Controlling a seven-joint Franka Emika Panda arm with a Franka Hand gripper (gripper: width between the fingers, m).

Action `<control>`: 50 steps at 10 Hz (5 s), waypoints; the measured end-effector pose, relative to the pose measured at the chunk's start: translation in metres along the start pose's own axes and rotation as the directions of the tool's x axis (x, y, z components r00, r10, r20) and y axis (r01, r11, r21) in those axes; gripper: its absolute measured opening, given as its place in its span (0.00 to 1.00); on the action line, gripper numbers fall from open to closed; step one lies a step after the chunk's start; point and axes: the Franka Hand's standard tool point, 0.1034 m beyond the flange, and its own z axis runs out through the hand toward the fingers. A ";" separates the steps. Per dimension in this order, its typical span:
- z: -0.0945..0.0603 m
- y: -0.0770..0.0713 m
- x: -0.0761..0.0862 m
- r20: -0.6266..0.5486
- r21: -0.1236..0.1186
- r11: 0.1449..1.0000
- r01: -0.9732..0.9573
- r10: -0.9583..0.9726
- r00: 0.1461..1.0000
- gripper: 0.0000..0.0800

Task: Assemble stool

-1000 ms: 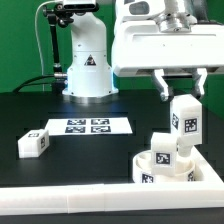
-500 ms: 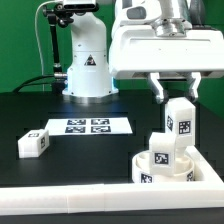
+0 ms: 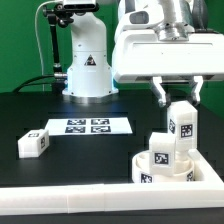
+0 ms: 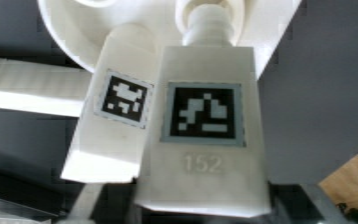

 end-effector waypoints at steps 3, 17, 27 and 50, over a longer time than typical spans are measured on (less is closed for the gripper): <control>0.004 -0.001 -0.006 0.010 0.000 1.000 0.004 -0.004 1.000 0.42; 0.009 0.001 -0.011 0.017 -0.005 1.000 0.013 -0.013 1.000 0.80; -0.016 0.004 0.019 0.056 0.015 1.000 0.007 -0.008 0.998 0.81; 0.013 0.000 -0.004 0.513 -0.152 0.943 -0.296 0.331 0.792 0.81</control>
Offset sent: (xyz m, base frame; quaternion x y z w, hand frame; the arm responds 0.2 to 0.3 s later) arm 0.0002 0.0004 -0.0059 -0.0021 0.0070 -0.0007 1.0000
